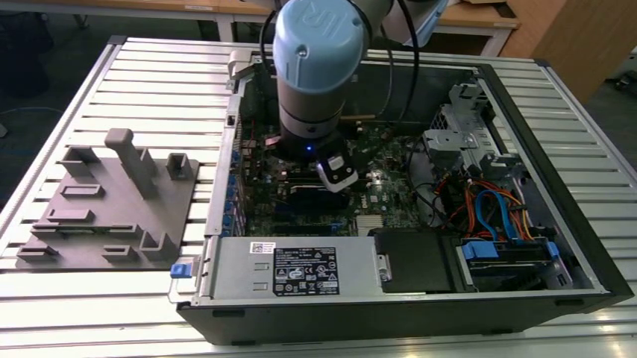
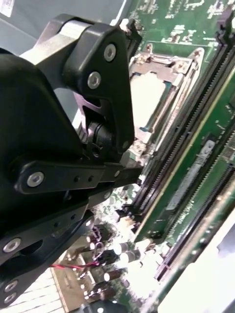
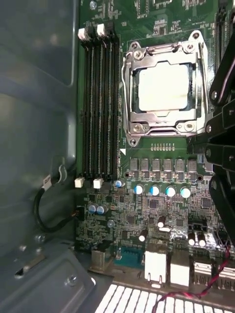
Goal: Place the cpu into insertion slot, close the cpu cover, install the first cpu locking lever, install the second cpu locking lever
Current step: 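Install the second cpu locking lever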
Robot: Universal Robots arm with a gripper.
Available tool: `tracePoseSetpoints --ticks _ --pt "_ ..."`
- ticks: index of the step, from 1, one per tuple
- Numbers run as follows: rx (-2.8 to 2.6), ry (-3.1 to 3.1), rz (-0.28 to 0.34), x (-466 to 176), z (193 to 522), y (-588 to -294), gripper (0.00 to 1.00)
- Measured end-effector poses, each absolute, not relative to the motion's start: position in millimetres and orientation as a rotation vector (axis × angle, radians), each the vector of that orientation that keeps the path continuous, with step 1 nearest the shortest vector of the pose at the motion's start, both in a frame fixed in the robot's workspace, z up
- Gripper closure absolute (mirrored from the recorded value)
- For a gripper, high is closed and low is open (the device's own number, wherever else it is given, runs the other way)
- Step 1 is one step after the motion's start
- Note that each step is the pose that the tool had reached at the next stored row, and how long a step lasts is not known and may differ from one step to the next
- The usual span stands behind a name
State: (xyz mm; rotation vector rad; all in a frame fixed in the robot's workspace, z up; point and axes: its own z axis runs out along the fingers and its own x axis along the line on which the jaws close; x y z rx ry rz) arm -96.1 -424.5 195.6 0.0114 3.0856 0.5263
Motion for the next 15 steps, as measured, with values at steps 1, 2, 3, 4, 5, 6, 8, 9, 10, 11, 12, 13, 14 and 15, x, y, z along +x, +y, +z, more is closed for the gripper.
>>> tracePoseSetpoints --ticks 1,2,3,4,5,6,8,9,10,11,12,13,14,15 --pt "0.012 3.086 0.526 -96 198 -424 0.89" --pt "0.011 3.086 0.526 -97 201 -424 0.89" --pt "0.012 3.086 0.526 -97 204 -424 0.89" --pt "0.011 3.086 0.526 -97 206 -424 0.89" --pt "0.011 3.086 0.527 -97 209 -424 0.89" --pt "0.011 3.086 0.526 -97 211 -424 0.89" --pt "0.011 3.086 0.527 -97 214 -424 0.89" --pt "0.011 3.085 0.527 -97 214 -424 0.89" --pt "0.011 3.085 0.528 -97 214 -424 0.89" --pt "0.012 3.085 0.528 -97 214 -424 0.89" --pt "0.012 3.085 0.528 -97 214 -424 0.89" --pt "0.012 3.085 0.528 -97 214 -424 0.89" --pt "0.011 3.085 0.528 -97 214 -424 0.89" --pt "0.011 3.085 0.528 -97 214 -424 0.89"
